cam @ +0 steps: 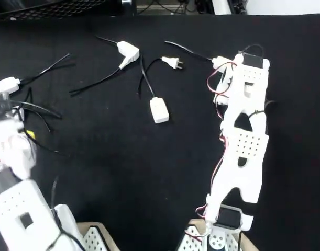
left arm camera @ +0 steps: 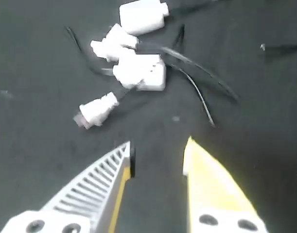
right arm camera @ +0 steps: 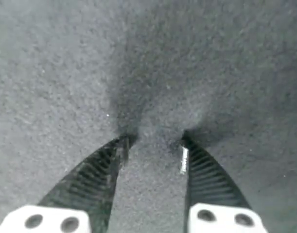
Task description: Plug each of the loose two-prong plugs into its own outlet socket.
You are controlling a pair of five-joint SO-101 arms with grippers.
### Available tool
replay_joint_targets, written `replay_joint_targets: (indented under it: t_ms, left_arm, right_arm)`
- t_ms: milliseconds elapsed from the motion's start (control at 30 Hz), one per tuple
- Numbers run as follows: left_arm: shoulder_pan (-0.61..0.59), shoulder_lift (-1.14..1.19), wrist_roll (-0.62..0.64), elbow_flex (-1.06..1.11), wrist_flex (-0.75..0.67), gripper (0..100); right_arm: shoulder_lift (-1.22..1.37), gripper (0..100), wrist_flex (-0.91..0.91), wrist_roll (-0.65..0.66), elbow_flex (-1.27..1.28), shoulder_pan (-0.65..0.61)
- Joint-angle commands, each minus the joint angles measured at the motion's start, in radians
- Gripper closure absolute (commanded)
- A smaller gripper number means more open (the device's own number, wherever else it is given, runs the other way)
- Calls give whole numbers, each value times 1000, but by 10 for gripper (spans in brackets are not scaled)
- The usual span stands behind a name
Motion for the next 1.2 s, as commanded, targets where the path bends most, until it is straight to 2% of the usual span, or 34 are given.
replay_joint_targets:
  t_ms: [0,200,400,633,1000,1167]
  left_arm:
    - [-93,229,-173,-211,-101,812]
    - [-217,554,-405,-449,-138,815]
    - [-243,829,-595,-650,-130,815]
    - [-242,1026,-799,-708,-130,815]
    - [-242,1204,-982,-769,-140,815]
    - [-242,1290,-988,-837,-135,816]
  right_arm:
    - [18,822,-29,5,-10,17]
    - [18,822,-29,5,-10,11]
    - [18,822,-29,5,-10,11]
    - [18,822,-29,5,-10,11]
    - [18,822,-29,5,-10,11]
    - [18,822,-29,5,-10,11]
